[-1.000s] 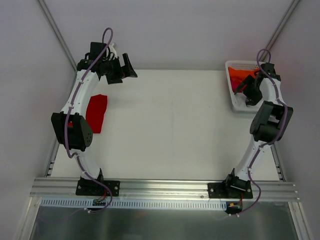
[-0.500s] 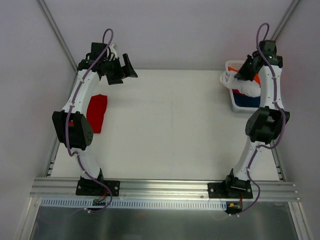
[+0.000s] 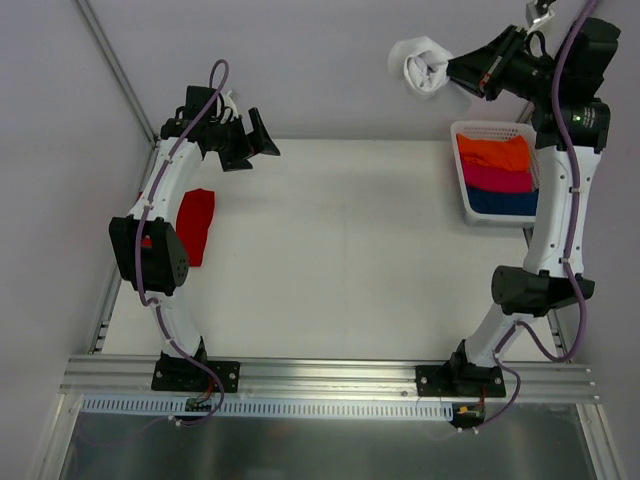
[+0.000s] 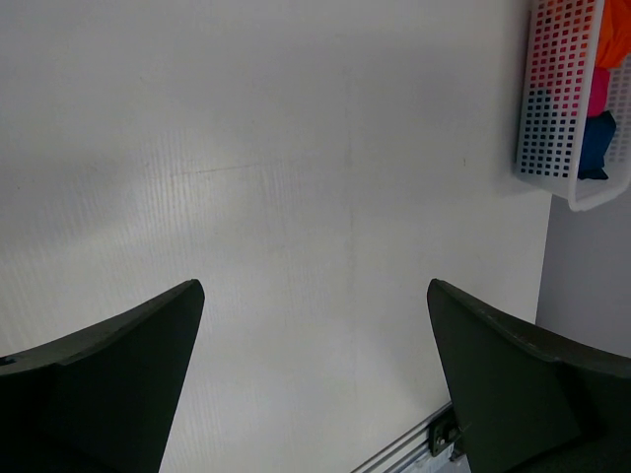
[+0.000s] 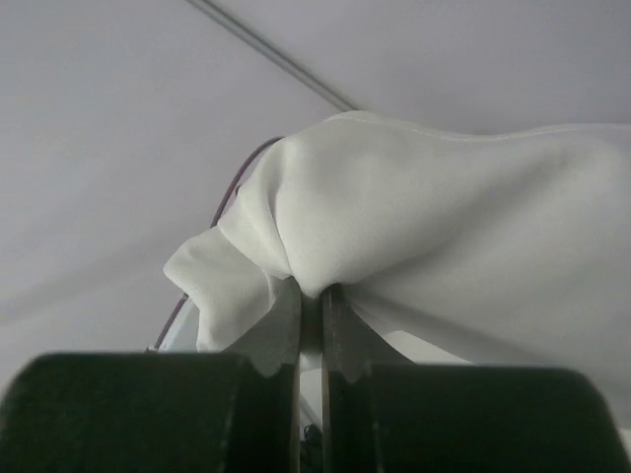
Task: Fold and stack the t-shirts
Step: Grab crumpled tshirt from bin with the right arm, then move the tshirt to the center of the board, then flatten out the tshirt
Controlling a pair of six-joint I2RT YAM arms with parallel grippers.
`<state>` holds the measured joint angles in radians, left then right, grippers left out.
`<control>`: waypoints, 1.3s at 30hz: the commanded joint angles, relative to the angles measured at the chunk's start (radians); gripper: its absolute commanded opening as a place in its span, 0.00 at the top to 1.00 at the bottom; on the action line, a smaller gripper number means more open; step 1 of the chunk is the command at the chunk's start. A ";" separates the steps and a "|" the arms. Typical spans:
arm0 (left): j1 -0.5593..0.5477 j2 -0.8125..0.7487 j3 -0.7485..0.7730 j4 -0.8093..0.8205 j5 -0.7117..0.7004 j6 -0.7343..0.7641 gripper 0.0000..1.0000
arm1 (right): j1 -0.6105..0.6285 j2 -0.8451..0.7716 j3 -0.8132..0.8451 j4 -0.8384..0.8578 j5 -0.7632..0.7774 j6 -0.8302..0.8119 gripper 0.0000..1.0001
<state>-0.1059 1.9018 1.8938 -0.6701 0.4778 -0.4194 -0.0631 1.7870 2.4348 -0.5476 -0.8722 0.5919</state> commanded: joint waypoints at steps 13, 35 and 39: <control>-0.031 -0.009 0.036 0.007 0.093 -0.010 0.01 | 0.218 0.121 -0.060 -1.043 0.090 -0.623 0.96; -0.098 -0.017 -0.051 0.013 0.104 -0.016 0.01 | 0.439 0.050 -0.622 -0.526 0.464 -0.483 0.13; -0.107 -0.026 -0.128 0.027 0.102 -0.025 0.01 | 0.466 0.179 -0.594 -0.445 0.489 -0.481 0.14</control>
<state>-0.2100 1.9068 1.8179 -0.6563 0.5602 -0.4290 0.3923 1.9072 1.8225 -1.0817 -0.4282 0.1009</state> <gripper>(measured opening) 0.990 0.866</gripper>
